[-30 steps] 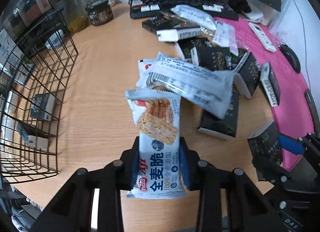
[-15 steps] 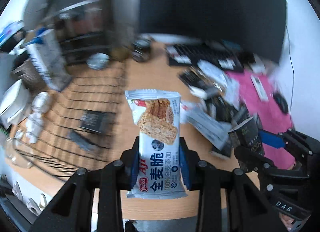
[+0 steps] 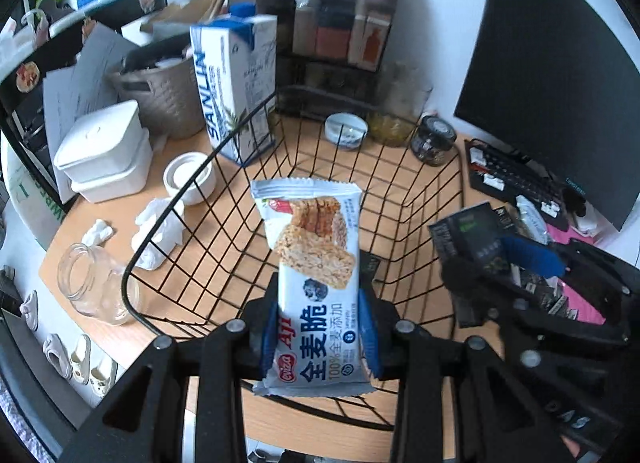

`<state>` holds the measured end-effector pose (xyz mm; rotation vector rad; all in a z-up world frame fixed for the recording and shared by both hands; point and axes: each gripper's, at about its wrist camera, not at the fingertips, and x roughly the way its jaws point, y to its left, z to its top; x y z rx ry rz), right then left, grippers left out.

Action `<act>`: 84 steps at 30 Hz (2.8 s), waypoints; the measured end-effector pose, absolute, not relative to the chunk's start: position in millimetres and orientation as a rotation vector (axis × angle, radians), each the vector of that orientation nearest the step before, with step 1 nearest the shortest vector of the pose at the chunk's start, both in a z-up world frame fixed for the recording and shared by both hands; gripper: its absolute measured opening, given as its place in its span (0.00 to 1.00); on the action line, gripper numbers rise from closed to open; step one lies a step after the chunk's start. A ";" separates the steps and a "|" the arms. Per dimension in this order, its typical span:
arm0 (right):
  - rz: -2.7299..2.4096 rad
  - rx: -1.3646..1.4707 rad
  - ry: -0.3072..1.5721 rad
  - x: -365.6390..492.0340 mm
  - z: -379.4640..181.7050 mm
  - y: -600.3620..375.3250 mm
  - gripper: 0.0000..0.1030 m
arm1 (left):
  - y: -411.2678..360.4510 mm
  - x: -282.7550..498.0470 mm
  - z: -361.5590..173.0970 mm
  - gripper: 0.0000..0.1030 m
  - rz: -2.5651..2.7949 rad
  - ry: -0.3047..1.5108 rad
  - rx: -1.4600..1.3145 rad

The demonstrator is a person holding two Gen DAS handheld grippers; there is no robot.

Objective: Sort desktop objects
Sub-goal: 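Carry the snack bar and tissue pack over the wire basket, then open both tools to drop the snack bar and tissue pack into the basket, then grasp a black Face tissue pack with the right tool while the left tool reaches a white snack bag, then grasp the white wrapped snack bag with the left tool and lift it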

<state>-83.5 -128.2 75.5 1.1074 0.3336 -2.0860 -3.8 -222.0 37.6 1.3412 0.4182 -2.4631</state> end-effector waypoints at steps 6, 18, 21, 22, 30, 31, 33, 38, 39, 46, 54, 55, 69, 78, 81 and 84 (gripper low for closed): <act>-2.093 1.125 0.338 -92.6 60.1 -139.9 0.47 | -231.7 -8.6 25.9 0.37 -2.427 0.434 1.372; -2.128 1.113 0.261 -94.3 72.4 -110.9 0.56 | -220.5 -2.6 38.3 0.67 -2.452 0.414 1.314; -2.147 1.107 0.272 -90.1 75.9 -95.9 0.56 | -202.0 -3.4 40.8 0.67 -2.481 0.372 1.325; -2.158 1.104 0.275 -88.3 77.5 -87.6 0.56 | -196.5 -3.2 41.8 0.67 -2.494 0.361 1.327; -2.279 1.107 0.260 -73.9 87.6 3.8 0.57 | -123.3 -2.1 51.5 0.67 -2.639 0.245 1.378; -2.293 1.113 0.261 -72.9 86.8 13.4 0.58 | -107.3 -2.9 50.9 0.67 -2.671 0.223 1.403; -2.328 1.143 0.261 -72.4 81.5 42.5 0.60 | -76.5 -5.9 46.3 0.68 -2.717 0.165 1.458; -2.402 1.249 0.223 -78.8 56.4 110.3 0.61 | -14.0 -26.5 15.3 0.70 -2.730 0.059 1.614; -2.406 1.276 0.219 -80.9 48.9 123.3 0.61 | -5.2 -33.7 5.7 0.70 -2.725 0.069 1.661; -2.404 1.405 0.301 -99.2 3.7 185.1 0.61 | 16.8 -79.1 -34.7 0.70 -2.642 0.254 1.827; -2.339 1.455 0.314 -123.0 -24.9 210.1 0.61 | 19.2 -117.8 -51.9 0.71 -2.560 0.366 1.908; -2.328 1.458 0.307 -125.2 -27.5 210.5 0.61 | 20.1 -121.6 -55.0 0.71 -2.547 0.368 1.920; -2.266 1.519 0.296 -123.7 -50.9 207.8 0.48 | 22.5 -133.3 -67.6 0.56 -2.537 0.307 1.907; -2.263 1.552 0.276 -95.5 -50.3 199.5 0.46 | 15.3 -104.5 -63.6 0.45 -2.561 0.145 1.951; -2.259 1.545 0.268 -82.0 -49.6 194.4 0.46 | 12.1 -95.5 -62.3 0.47 -2.557 0.100 1.954; -2.285 1.530 0.269 -77.2 -48.1 191.2 0.47 | 9.7 -94.3 -61.3 0.65 -2.550 0.064 1.930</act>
